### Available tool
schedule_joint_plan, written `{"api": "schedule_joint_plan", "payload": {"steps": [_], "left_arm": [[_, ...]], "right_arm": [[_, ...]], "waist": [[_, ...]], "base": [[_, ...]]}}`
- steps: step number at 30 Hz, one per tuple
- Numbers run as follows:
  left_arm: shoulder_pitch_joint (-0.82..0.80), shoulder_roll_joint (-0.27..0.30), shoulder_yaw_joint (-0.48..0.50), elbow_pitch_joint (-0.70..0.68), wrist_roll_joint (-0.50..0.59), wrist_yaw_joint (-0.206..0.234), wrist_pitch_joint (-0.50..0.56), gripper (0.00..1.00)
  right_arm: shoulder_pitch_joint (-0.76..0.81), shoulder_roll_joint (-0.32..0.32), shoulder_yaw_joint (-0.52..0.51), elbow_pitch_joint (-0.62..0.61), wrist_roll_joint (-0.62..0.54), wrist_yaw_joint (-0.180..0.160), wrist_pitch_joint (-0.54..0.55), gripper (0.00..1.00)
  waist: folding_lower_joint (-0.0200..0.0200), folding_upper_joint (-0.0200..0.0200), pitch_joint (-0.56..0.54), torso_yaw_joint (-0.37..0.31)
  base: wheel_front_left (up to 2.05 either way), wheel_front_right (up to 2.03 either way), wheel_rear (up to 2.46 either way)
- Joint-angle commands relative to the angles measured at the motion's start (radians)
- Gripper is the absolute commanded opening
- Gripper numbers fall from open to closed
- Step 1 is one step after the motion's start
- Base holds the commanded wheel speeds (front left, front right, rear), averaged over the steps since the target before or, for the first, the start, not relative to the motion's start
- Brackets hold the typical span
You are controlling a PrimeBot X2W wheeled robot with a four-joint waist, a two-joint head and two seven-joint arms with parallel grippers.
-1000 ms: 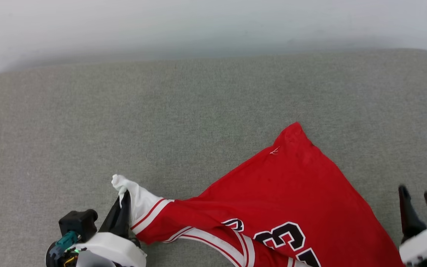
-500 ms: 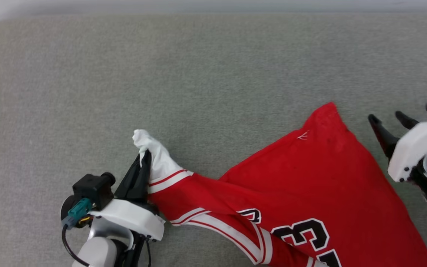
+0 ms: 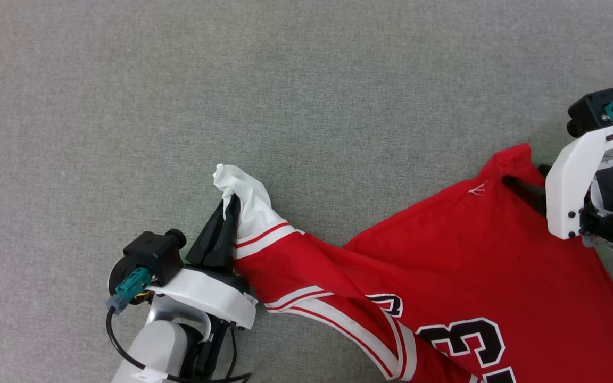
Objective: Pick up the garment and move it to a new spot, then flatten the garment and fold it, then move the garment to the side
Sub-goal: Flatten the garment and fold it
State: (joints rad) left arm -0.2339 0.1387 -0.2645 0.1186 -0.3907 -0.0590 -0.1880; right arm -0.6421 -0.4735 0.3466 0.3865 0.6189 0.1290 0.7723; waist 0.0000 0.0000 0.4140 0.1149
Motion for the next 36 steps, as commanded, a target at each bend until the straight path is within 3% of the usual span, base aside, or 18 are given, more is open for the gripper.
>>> {"api": "schedule_joint_plan", "payload": {"steps": [1,3,4,5,14,20,27,36], "left_arm": [[-0.012,-0.003,-0.001,0.002,-0.002,-0.003,-0.005,0.0],[-0.012,-0.005,-0.003,0.014,-0.007,-0.004,-0.01,0.0],[-0.012,-0.006,-0.004,0.02,-0.008,-0.005,-0.011,0.0],[-0.011,-0.006,-0.004,0.026,-0.008,-0.006,-0.014,0.0],[-0.026,0.044,0.026,0.031,-0.006,0.001,-0.016,0.0],[-0.106,0.09,0.054,0.015,-0.006,0.001,0.01,0.0],[-0.317,0.123,0.091,0.069,-0.043,-0.016,0.073,0.0],[-0.701,0.172,0.136,0.243,-0.071,-0.033,0.116,0.0]], "right_arm": [[0.059,0.022,0.051,0.047,0.006,0.003,0.051,1.0],[0.081,0.029,0.075,0.075,0.041,0.003,0.1,1.0],[0.084,0.031,0.086,0.078,0.047,0.003,0.114,0.42],[0.082,0.029,0.092,0.076,0.052,0.003,0.117,0.0],[-0.017,0.012,0.025,0.023,-0.014,0.001,-0.079,0.0],[-0.066,0.052,-0.052,0.041,-0.088,0.001,-0.171,0.0],[-0.172,0.109,-0.167,0.068,-0.183,0.001,-0.25,0.0],[-0.413,0.171,-0.291,0.119,-0.299,0.001,-0.39,0.0]], "waist": [[0.0,0.0,0.002,0.003],[0.0,0.0,0.0,0.005],[0.0,0.0,-0.003,0.006],[0.0,0.0,-0.007,0.006],[0.0,0.0,-0.1,-0.022],[0.0,0.0,-0.154,-0.07],[0.0,0.0,-0.156,-0.12],[0.0,0.0,-0.087,-0.168]], "base": [[0.0,0.0,0.0],[0.0,0.0,0.0],[0.0,0.0,0.0],[0.0,0.0,0.0],[0.0,0.0,0.0],[0.0,0.0,0.0],[0.0,0.0,0.0],[0.0,0.0,0.0]]}}
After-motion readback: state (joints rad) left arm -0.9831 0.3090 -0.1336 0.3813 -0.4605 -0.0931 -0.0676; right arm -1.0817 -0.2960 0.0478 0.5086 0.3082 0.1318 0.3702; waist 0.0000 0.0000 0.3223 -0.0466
